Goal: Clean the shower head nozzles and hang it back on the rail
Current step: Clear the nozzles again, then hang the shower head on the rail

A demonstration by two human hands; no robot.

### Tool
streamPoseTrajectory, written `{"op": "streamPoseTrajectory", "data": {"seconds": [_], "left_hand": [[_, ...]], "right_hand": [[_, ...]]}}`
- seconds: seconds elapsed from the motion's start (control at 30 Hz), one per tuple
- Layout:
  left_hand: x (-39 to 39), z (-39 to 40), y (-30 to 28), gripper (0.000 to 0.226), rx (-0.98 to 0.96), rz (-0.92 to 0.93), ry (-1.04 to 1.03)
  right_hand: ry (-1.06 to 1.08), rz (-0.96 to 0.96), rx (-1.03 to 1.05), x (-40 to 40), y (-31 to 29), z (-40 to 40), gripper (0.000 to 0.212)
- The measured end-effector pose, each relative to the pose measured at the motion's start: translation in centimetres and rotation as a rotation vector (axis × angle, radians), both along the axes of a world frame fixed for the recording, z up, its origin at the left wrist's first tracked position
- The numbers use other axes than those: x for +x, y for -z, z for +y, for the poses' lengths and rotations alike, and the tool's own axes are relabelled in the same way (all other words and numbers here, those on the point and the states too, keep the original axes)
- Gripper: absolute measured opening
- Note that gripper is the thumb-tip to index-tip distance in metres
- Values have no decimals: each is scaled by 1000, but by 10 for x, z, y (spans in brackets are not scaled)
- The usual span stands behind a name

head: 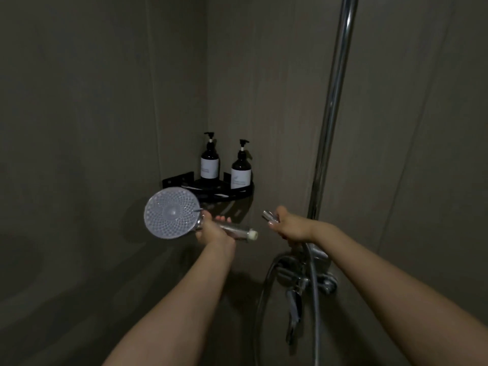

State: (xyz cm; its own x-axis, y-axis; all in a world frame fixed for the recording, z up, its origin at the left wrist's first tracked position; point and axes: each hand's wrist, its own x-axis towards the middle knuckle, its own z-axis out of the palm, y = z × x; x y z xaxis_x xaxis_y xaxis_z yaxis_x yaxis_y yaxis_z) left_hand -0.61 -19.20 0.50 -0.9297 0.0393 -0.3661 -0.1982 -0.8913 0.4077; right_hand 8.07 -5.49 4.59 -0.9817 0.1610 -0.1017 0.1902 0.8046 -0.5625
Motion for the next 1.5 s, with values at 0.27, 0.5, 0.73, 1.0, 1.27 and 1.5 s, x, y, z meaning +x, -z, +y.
{"op": "streamPoseTrajectory", "data": {"seconds": [0.27,0.5,0.73,1.0,1.27,1.5], "left_hand": [[0,-21,-30,40,-28,-8,-199],[6,-29,-61,41,-24,43,-238],[17,-29,-61,38,1,38,-245],[20,-33,-67,24,10,36,-243],[26,-30,-62,38,13,28,-232],[23,-33,-59,35,-17,22,-232]], "right_hand": [[-154,258,-212,9,-8,-14,22],[-209,278,-52,13,-23,-27,19],[-174,396,40,15,-23,-36,23],[-151,342,130,19,-28,-41,25],[-162,388,48,18,-21,-44,8],[-182,463,-6,20,-9,-46,18]]}}
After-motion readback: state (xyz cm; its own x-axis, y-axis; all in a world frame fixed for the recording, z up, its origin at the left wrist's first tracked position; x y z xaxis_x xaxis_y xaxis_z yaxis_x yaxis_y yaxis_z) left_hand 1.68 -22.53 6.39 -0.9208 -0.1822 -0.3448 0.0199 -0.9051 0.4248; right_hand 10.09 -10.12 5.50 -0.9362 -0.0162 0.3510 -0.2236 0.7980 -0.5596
